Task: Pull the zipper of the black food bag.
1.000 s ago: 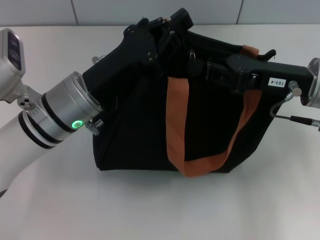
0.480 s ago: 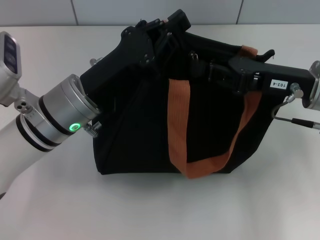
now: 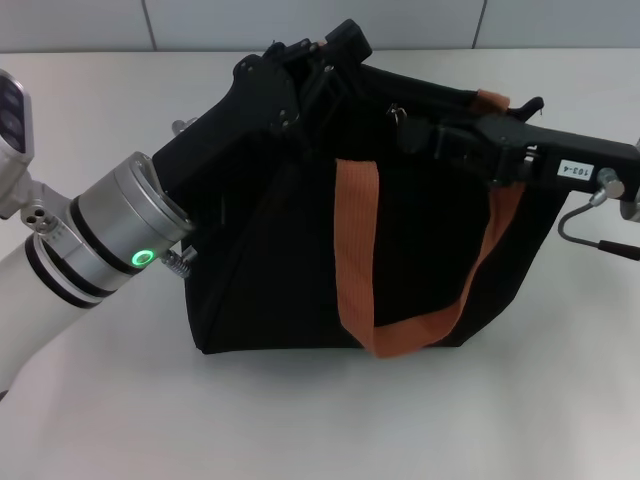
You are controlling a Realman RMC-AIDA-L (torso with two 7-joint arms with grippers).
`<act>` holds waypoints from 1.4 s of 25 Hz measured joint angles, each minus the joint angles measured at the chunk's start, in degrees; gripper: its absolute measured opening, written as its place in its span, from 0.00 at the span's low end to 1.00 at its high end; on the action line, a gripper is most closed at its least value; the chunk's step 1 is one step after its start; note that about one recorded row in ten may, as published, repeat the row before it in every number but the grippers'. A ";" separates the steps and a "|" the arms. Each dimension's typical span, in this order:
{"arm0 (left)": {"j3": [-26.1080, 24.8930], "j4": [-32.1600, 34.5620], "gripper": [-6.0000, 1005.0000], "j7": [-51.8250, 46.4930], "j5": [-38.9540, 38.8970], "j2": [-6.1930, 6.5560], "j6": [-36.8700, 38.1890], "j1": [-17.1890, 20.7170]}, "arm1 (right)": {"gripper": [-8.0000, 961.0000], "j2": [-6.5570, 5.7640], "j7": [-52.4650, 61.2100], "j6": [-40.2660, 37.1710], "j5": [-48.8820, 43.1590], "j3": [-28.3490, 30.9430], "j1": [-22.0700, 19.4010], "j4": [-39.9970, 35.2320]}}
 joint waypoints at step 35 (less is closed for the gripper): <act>-2.38 1.18 0.02 -0.01 -0.53 0.18 -0.53 0.45 | 0.01 -0.28 0.25 -1.79 -0.94 5.55 -2.67 0.61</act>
